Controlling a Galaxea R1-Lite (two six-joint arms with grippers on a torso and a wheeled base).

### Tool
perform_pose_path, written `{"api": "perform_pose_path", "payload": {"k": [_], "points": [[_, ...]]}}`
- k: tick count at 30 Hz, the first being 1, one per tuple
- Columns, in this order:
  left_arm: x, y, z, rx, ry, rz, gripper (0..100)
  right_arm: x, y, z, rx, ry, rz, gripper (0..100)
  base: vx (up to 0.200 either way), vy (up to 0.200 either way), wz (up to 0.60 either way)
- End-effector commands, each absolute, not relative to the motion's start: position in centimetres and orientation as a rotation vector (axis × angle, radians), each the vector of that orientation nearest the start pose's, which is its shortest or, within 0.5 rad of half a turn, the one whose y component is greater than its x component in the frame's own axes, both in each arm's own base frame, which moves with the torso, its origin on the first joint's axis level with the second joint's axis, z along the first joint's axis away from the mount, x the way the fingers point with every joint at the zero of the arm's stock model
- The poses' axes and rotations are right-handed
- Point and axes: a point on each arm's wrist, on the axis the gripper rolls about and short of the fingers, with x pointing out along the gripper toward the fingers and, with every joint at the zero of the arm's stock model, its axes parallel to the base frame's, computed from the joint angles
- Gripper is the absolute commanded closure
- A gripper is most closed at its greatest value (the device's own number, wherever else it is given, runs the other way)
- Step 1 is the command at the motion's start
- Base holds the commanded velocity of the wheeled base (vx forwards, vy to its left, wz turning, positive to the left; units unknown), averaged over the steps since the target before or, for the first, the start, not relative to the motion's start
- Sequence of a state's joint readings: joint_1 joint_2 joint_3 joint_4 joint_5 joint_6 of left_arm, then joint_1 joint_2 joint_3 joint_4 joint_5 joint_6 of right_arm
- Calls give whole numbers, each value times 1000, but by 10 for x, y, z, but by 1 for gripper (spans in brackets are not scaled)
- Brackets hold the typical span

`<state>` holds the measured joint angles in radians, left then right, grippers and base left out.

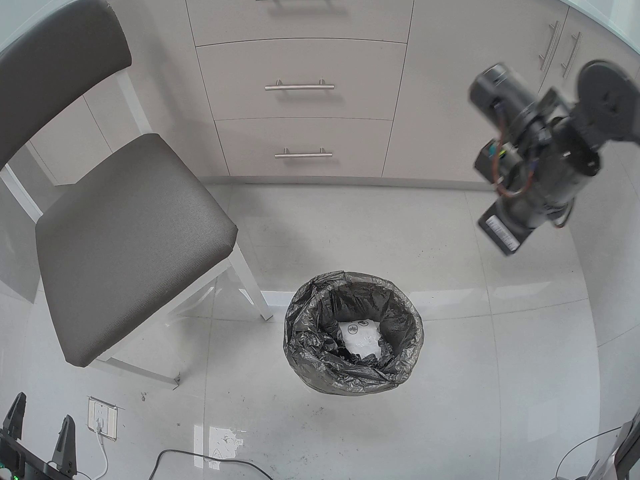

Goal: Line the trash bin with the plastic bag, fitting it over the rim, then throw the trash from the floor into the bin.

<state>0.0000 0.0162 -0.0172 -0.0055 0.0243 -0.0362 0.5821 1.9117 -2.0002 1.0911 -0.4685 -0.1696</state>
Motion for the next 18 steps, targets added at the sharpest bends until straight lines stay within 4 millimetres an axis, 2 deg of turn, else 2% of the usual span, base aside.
{"api": "perform_pose_path", "payload": {"k": [1, 3, 4, 6, 10, 12, 13, 14, 15, 16, 17, 18], "points": [[-23, 1, 76, -35, -7, 24, 0, 143, 80, 384, -612, 625, 178, 100, 0, 0, 0], [-23, 1, 76, -35, -7, 24, 0, 110, 56, 392, -597, 611, 160, 100, 0, 0, 0], [-23, 1, 76, -35, -7, 24, 0, 100, 49, 393, -592, 611, 152, 100, 0, 0, 0], [-23, 1, 76, -35, -7, 24, 0, 59, 20, 394, -578, 625, 104, 100, 0, 0, 0], [-23, 1, 76, -35, -7, 24, 0, -4, -13, 390, -520, 605, 14, 100, 0, 0, 0], [-23, 1, 76, -35, -7, 24, 0, -22, -19, 389, -488, 571, -30, 100, 0, 0, 0], [-23, 1, 76, -35, -7, 24, 0, -22, -19, 389, -488, 571, -30, 100, 0, 0, 0], [-23, 1, 76, -34, -7, 24, 0, -57, -27, 385, -439, 502, -99, 100, 0, 0, 0], [-23, 1, 76, -34, -7, 24, 0, -62, -28, 384, -432, 491, -107, 100, 0, 0, 0], [-23, 1, 76, -34, -7, 24, 0, -92, -30, 378, -395, 430, -156, 100, 0, 0, 0], [-23, 1, 76, -34, -7, 24, 0, -100, -30, 376, -387, 413, -164, 100, 0, 0, 0], [-23, 1, 76, -34, -7, 24, 0, -135, -29, 365, -355, 332, -186, 100, 0, 0, 0]]}}
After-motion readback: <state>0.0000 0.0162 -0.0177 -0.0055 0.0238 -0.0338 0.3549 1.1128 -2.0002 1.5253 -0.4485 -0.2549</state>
